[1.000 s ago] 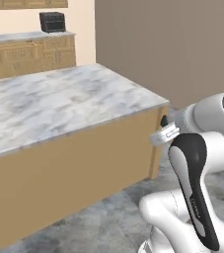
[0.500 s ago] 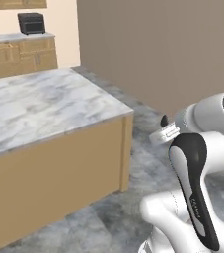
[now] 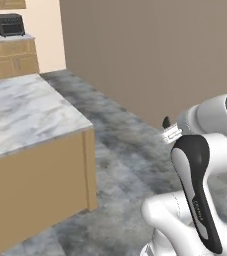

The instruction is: Pick up the metallic utensils from the counter and place them in the open drawer. Make sure not to pick up any wooden utensils.

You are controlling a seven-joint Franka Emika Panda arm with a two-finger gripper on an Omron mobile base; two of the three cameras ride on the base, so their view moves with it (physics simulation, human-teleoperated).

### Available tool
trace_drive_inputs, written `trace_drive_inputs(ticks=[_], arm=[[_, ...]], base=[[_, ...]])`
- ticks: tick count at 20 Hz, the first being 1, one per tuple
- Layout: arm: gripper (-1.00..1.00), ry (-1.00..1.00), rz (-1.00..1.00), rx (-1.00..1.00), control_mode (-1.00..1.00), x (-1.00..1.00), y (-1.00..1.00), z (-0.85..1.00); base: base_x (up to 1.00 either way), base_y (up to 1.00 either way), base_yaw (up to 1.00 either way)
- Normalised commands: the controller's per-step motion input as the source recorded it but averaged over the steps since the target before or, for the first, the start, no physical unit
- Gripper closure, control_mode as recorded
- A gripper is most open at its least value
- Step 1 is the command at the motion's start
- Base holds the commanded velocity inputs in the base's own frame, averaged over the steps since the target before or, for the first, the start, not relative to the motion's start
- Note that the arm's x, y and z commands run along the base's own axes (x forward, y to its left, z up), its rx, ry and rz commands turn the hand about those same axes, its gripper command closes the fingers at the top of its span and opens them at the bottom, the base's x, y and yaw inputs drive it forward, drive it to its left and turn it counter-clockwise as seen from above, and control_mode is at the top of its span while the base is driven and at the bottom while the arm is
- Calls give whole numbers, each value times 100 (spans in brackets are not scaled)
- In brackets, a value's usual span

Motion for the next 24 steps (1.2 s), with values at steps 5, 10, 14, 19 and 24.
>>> trace_drive_inputs(ticks=[5, 10, 14, 19, 24], arm=[[100, 0, 0, 0, 100, 0, 0, 0], [100, 0, 0, 0, 100, 0, 0, 0], [100, 0, 0, 0, 100, 0, 0, 0], [100, 0, 0, 0, 100, 0, 0, 0], [100, 0, 0, 0, 100, 0, 0, 0]], base=[[80, -93, 0], [100, -48, 5], [100, -30, 12], [100, -29, 10], [100, -5, 40]])
